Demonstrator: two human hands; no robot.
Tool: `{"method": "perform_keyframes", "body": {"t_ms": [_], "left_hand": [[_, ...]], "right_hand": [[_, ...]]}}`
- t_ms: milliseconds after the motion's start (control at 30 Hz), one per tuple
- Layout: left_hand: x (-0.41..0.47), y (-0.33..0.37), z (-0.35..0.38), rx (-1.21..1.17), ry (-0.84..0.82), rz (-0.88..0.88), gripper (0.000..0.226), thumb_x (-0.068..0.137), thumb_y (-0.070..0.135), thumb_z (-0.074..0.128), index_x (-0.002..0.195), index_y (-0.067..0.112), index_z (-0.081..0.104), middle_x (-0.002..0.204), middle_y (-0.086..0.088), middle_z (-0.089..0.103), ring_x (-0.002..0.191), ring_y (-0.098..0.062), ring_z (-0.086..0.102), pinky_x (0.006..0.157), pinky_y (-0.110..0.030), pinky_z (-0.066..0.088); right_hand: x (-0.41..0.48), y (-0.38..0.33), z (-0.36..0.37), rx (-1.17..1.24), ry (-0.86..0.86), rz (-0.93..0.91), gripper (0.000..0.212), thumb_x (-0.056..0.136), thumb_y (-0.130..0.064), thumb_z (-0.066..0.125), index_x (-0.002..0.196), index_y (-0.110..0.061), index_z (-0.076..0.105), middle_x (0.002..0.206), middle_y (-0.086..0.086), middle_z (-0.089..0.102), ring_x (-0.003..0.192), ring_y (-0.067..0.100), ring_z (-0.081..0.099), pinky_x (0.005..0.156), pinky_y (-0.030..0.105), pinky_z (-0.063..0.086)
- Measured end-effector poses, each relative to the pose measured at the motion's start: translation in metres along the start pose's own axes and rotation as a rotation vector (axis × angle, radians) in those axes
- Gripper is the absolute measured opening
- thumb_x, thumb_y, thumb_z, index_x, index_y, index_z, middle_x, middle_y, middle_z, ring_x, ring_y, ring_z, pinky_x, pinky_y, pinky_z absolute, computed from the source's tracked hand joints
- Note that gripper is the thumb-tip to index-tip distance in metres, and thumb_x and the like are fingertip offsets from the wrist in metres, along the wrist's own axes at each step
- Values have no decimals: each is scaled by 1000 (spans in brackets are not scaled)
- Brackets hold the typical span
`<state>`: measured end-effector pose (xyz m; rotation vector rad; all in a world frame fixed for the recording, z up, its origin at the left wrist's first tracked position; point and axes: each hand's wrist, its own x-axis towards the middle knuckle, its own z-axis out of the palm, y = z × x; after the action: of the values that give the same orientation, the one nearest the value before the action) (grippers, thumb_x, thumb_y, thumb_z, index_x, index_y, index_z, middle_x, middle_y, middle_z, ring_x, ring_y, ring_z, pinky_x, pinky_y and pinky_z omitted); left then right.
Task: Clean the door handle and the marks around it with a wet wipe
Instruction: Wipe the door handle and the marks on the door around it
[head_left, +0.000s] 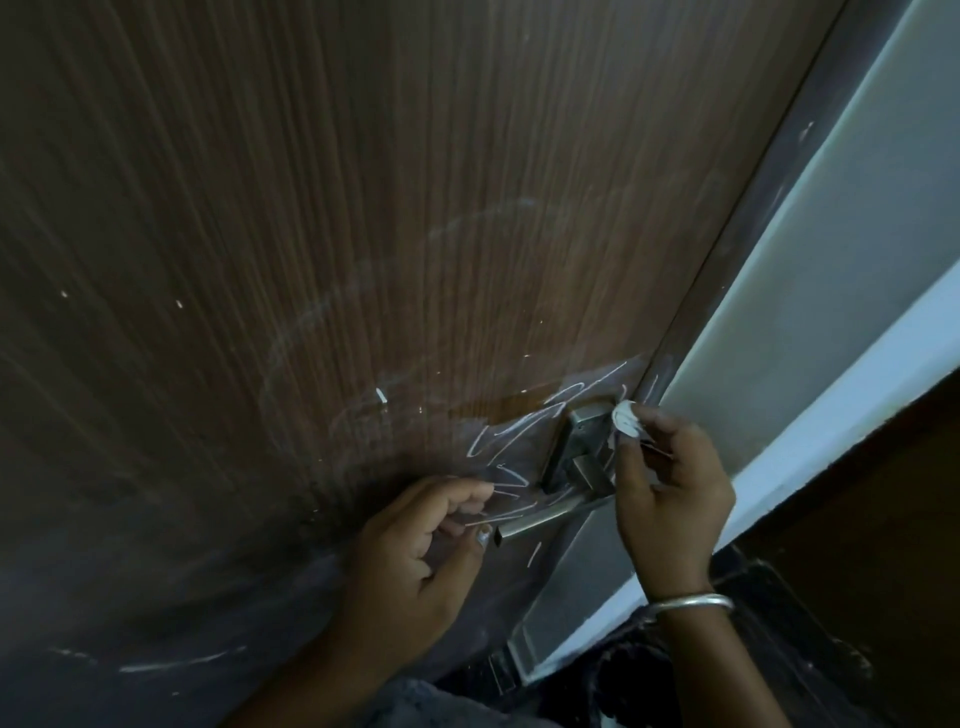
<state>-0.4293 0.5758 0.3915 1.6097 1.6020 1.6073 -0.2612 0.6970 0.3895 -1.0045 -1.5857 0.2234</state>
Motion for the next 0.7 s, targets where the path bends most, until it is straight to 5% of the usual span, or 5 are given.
{"method": "perform_keyframes", "body": {"t_ms": [200, 333, 500, 700], "left_hand": [[4, -1, 6, -4, -2, 33, 33, 74, 2, 63, 101, 22, 65, 96, 7, 68, 89, -3, 64, 74, -15, 52], [2, -7, 6, 36, -4, 7, 29, 75, 12, 66, 99, 27, 65, 92, 14, 67, 86, 0, 63, 73, -14, 51], [-5, -17, 12, 152, -62, -63, 46, 64, 26, 77, 101, 43, 56, 77, 16, 61, 77, 3, 58, 64, -8, 46], [-5, -20, 15, 151, -87, -71, 46, 70, 20, 78, 106, 37, 55, 74, 18, 61, 74, 6, 59, 62, -7, 46]], "right_hand": [[-5, -12, 2, -26, -55, -190, 15, 86, -13, 56, 96, -9, 67, 94, 7, 65, 88, 13, 60, 78, 20, 50], [-17, -23, -5, -185, -399, -344, 20, 79, -12, 52, 82, -12, 71, 87, 3, 68, 78, 22, 60, 67, 30, 46], [1, -38, -6, -286, -749, -185, 15, 69, -10, 53, 73, -12, 67, 73, 6, 65, 72, 31, 57, 62, 28, 43], [21, -38, -3, -487, -1072, -306, 43, 83, -4, 44, 118, -21, 63, 112, 8, 59, 106, 29, 46, 89, 29, 39]]}}
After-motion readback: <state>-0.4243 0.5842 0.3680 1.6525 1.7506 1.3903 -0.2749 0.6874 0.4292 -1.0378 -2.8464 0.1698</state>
